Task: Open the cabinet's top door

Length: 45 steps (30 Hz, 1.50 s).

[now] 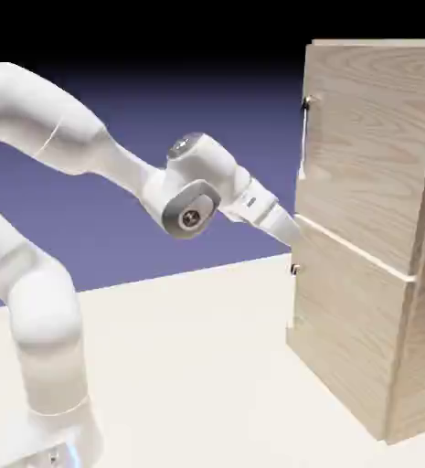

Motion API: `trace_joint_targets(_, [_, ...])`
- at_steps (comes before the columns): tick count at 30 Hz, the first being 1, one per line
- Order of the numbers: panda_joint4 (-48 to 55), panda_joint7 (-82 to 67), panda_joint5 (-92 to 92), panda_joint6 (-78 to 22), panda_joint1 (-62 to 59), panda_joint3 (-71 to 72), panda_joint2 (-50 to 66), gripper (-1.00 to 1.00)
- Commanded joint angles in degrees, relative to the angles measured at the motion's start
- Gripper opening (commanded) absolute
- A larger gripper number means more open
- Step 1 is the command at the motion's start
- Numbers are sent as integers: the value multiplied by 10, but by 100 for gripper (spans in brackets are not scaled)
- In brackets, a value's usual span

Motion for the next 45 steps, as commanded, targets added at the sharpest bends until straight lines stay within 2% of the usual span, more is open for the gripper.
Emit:
trace_joint_targets(1, [4, -12, 24, -5, 21, -21, 20, 0])
trace_joint_targets(45, [170, -560, 1083, -214, 935, -924, 889, 0])
